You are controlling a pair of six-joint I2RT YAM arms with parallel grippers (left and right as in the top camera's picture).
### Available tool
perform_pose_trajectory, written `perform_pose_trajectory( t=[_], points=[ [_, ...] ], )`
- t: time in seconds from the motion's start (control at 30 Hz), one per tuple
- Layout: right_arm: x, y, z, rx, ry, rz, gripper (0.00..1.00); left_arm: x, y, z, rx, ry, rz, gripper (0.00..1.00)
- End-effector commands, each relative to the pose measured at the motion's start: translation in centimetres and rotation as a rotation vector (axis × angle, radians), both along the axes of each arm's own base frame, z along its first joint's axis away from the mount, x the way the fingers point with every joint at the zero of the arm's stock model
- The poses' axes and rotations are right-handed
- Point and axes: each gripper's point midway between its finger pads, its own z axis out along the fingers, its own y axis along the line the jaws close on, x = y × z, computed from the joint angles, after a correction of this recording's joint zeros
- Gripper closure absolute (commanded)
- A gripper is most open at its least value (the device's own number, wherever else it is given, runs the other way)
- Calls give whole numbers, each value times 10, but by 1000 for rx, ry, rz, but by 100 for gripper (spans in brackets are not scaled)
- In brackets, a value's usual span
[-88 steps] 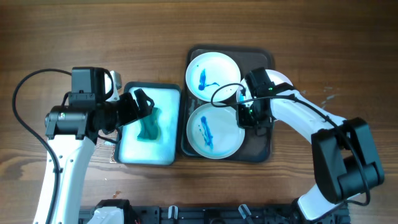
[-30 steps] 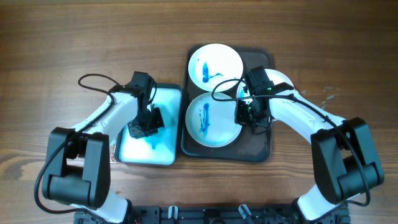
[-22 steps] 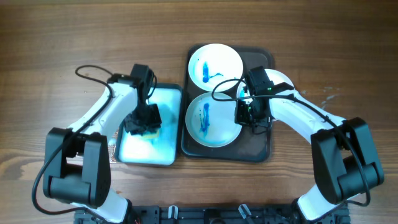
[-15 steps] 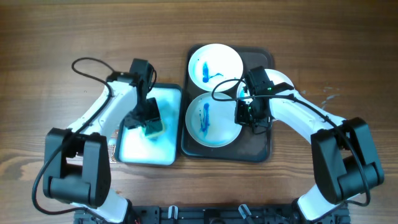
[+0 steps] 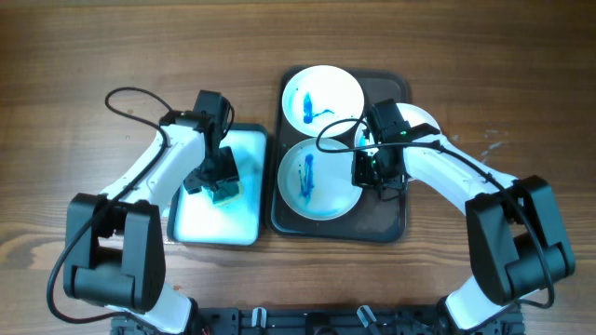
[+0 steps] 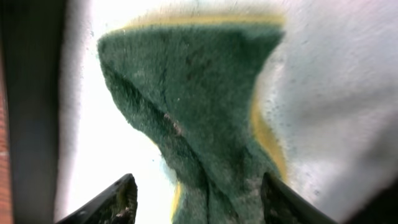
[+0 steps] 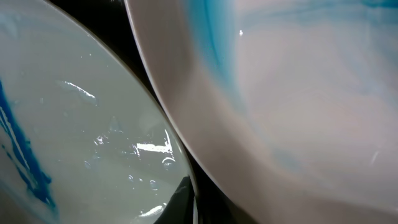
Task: Clean dirty plates on tray and stack at the side
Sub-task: 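Carry the sponge with the left gripper onto the held lower plate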
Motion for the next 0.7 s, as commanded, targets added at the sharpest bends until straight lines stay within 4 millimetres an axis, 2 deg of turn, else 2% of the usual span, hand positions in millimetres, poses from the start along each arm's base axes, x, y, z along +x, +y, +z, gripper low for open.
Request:
perform_pose_trajectory(
  t=[0.0, 0.1, 0.17, 0.2, 0.23, 0.33, 0.37, 0.43, 0.5, 0.63, 0.67],
  points=[
    [-3, -17, -15, -92, 13, -7, 94, 11, 2, 8, 15, -22, -3, 34],
    [-3, -17, -15, -92, 12, -8, 94, 15, 7, 1, 47, -53, 5, 39],
    [-3, -17, -15, -92, 13, -8, 94, 9, 8, -19, 44, -64, 6, 46],
    [-3, -17, -15, -92, 12, -7, 94, 11, 8, -33, 35, -104, 10, 55],
    [-2, -18, -15, -95, 8, -6, 94, 12, 7, -35, 27, -116, 10, 61],
    [-1, -17, -15, -96, -4, 36, 95, 14, -1, -35, -14, -118, -15, 96],
    [-2, -17, -15, -96, -3, 36, 95, 15, -4, -33, -28, -112, -55, 96],
    [-2, -18, -15, -101, 1, 33, 96, 18, -7, -20, -37, -100, -88, 96],
    [-2, -19, -15, -103, 6, 3, 96, 29, -16, 6, -75, -113, -133, 96],
    [-1, -20, -15, -109, 3, -3, 96, 50, -52, 87, -249, -220, -223, 96],
    [-3, -29, -16, -152, 19, -72, 96, 52, -59, 97, -271, -241, -235, 96]
  ],
)
